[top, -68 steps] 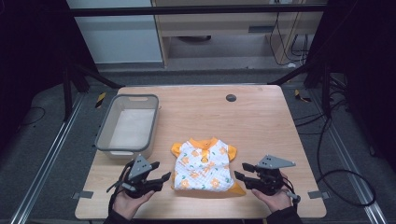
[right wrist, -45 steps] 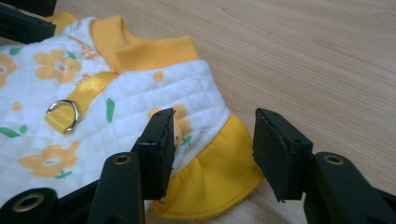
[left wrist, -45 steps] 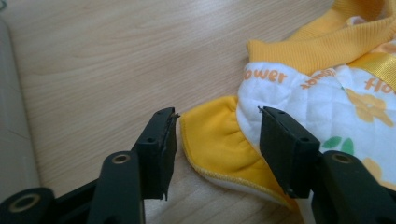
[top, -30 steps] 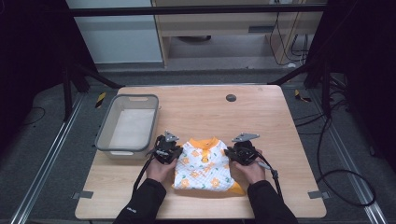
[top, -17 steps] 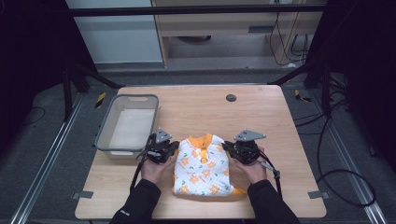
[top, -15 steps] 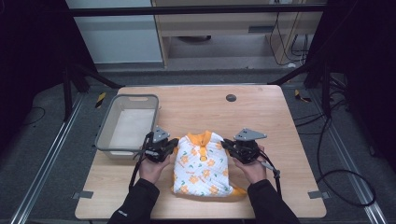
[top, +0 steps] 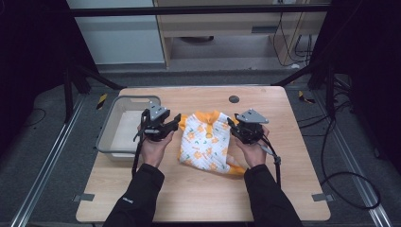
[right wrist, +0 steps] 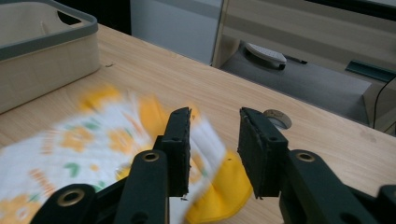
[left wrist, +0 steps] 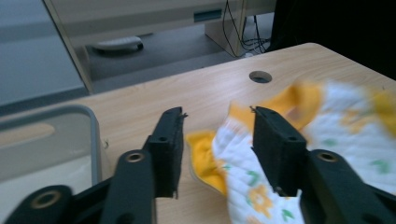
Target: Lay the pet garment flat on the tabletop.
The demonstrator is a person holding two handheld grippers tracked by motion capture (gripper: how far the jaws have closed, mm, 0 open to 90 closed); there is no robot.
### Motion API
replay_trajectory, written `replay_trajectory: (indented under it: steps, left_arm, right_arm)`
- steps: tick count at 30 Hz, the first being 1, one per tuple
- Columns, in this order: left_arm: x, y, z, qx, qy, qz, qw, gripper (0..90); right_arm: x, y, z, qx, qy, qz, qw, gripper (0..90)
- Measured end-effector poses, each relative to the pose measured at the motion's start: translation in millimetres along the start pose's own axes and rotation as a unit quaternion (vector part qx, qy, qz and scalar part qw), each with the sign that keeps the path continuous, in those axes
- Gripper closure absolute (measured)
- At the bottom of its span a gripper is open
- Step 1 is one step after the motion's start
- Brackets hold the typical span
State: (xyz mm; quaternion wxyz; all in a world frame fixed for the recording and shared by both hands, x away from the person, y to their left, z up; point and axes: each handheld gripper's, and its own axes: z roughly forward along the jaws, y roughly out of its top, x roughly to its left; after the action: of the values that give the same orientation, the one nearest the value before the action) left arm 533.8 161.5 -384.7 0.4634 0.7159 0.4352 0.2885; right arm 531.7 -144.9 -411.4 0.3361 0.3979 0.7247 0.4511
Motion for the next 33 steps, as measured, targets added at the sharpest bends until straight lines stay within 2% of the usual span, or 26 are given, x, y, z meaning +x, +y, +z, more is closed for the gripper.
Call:
replay_trajectory:
  steps: [2, 5, 7, 9, 12, 17, 20, 22, 24, 25, 27, 29, 33]
  left_arm:
    - [2.7, -7.9, -3.4, -0.003, 0.0, 0.007, 1.0, 46.7]
    - [6.9, -20.9, -10.6, 0.005, -0.006, 0.014, 0.9999, 45.6]
    - [8.2, -29.4, -15.8, 0.012, -0.013, 0.025, 0.9995, 44.9]
    - [8.9, -37.5, -20.9, 0.026, -0.031, 0.03, 0.9987, 45.4]
    - [7.1, -49.5, -28.1, 0.046, -0.039, 0.047, 0.9971, 45.2]
    - [-0.4, -67.7, -34.3, 0.053, -0.055, 0.064, 0.995, 43.4]
    - [-8.0, -77.1, -33.7, 0.067, -0.064, 0.083, 0.9922, 43.5]
    - [-12.3, -83.3, -31.0, 0.084, -0.074, 0.081, 0.9904, 44.6]
    - [-15.6, -89.0, -26.5, 0.102, -0.074, 0.085, 0.9884, 43.3]
    - [-16.6, -92.4, -24.1, 0.1, -0.072, 0.085, 0.9887, 42.9]
    - [-17.4, -98.3, -19.2, 0.107, -0.078, 0.084, 0.9877, 41.7]
    - [-19.5, -101.2, -14.4, 0.122, -0.082, 0.094, 0.9846, 40.5]
    - [-24.1, -105.7, -7.3, 0.126, -0.091, 0.109, 0.9818, 40.4]
  right_arm:
    - [-1.3, -5.9, -4.5, 0.002, 0.008, 0.002, 1.0, 59.2]
    - [-3.8, -15.2, -13.4, 0.014, 0.021, 0.007, 0.9997, 53.3]
    - [-5.3, -21.4, -21.5, 0.021, 0.028, 0.008, 0.9994, 50.7]
    - [-6.7, -27.8, -30.1, 0.026, 0.042, 0.016, 0.9987, 48.1]
    - [-7.5, -37.9, -42.8, 0.037, 0.059, 0.024, 0.9973, 44.4]
    - [-0.5, -53.3, -60.7, 0.055, 0.086, 0.032, 0.9943, 40.5]
    - [6.8, -63.5, -69.1, 0.063, 0.103, 0.029, 0.9922, 39.0]
    - [10.8, -71.2, -73.3, 0.071, 0.111, 0.028, 0.9909, 38.5]
    - [14.0, -79.3, -75.9, 0.08, 0.116, 0.029, 0.9896, 38.1]
    - [14.9, -83.0, -76.5, 0.083, 0.119, 0.026, 0.9891, 37.7]
    - [16.2, -89.8, -77.5, 0.093, 0.118, 0.028, 0.9882, 37.5]
    - [16.3, -96.4, -77.6, 0.1, 0.121, 0.034, 0.987, 37.9]
    - [18.4, -104.1, -74.0, 0.112, 0.127, 0.026, 0.9853, 38.2]
